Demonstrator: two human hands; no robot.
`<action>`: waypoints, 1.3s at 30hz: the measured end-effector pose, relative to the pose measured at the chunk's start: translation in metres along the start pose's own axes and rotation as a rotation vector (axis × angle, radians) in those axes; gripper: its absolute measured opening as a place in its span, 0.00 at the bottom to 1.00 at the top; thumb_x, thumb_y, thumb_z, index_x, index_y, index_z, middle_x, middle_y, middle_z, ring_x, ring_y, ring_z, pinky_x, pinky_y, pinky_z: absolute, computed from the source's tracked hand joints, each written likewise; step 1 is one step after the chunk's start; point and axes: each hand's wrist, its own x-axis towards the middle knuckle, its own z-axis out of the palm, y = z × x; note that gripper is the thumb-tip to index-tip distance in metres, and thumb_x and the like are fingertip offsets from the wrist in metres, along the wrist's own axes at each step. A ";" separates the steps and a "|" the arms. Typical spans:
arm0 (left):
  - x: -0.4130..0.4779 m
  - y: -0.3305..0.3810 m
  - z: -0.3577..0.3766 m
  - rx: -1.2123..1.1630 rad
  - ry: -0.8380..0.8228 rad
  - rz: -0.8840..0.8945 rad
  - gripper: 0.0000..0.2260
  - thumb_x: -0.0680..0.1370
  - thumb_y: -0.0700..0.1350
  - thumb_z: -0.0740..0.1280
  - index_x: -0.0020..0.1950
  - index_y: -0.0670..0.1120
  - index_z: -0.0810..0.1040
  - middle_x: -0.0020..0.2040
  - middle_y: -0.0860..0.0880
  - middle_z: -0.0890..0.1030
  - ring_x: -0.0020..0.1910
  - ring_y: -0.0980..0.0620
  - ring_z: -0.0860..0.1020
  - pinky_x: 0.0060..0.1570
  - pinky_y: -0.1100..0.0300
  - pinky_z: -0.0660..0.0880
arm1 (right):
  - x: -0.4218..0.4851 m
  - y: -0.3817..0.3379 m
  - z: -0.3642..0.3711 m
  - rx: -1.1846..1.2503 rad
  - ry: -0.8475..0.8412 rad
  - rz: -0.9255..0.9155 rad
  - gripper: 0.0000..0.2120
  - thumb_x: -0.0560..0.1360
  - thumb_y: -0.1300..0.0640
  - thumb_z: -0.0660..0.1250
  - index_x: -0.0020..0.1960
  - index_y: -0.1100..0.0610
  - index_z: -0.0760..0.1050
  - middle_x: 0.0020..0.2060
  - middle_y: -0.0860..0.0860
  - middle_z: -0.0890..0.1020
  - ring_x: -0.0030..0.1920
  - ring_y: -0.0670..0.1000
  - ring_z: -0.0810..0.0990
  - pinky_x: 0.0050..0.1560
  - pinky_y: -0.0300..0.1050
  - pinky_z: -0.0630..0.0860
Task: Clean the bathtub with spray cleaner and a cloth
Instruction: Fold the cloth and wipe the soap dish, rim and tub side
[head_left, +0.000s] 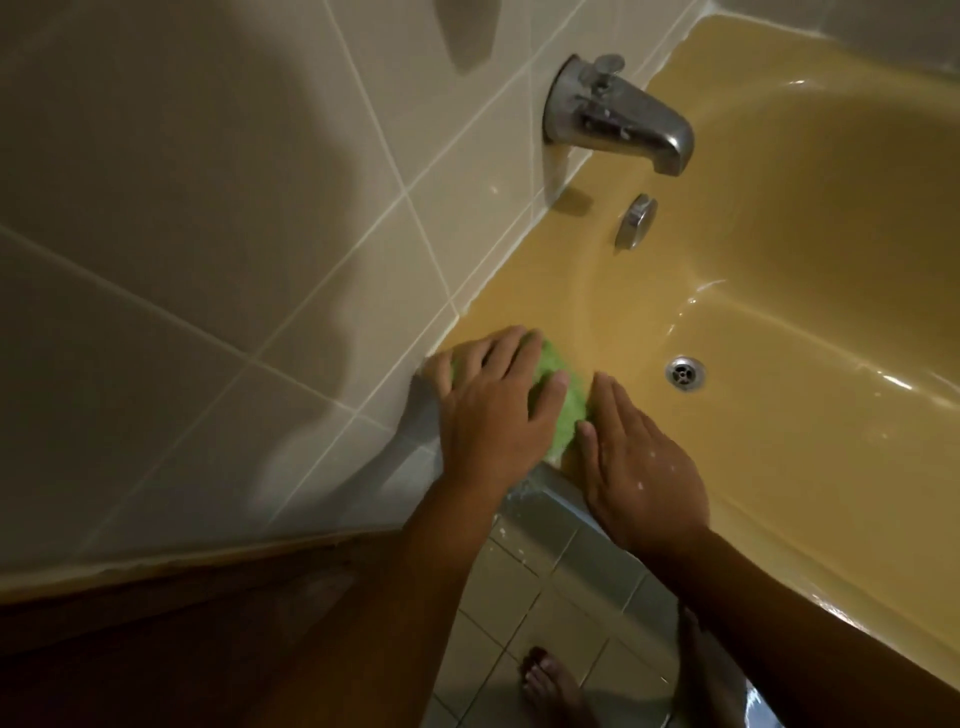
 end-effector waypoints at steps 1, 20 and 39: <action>-0.009 0.001 0.001 0.015 -0.006 0.030 0.24 0.83 0.64 0.54 0.75 0.57 0.72 0.77 0.56 0.71 0.73 0.51 0.67 0.73 0.39 0.58 | -0.004 0.004 -0.003 -0.004 0.009 0.023 0.28 0.87 0.49 0.50 0.81 0.65 0.59 0.75 0.63 0.71 0.69 0.62 0.77 0.62 0.53 0.78; 0.058 -0.005 0.007 0.070 0.003 0.266 0.13 0.80 0.58 0.64 0.61 0.59 0.82 0.68 0.60 0.78 0.66 0.54 0.75 0.65 0.46 0.62 | -0.016 0.016 -0.027 0.020 -0.139 0.198 0.27 0.86 0.44 0.46 0.78 0.56 0.68 0.69 0.52 0.80 0.60 0.55 0.82 0.52 0.48 0.79; -0.007 0.036 0.012 -0.030 -0.079 0.413 0.09 0.77 0.55 0.69 0.54 0.56 0.85 0.66 0.56 0.81 0.68 0.50 0.75 0.72 0.39 0.59 | -0.042 0.030 -0.029 0.081 -0.128 0.213 0.26 0.86 0.46 0.49 0.77 0.57 0.69 0.69 0.54 0.79 0.66 0.54 0.80 0.62 0.49 0.77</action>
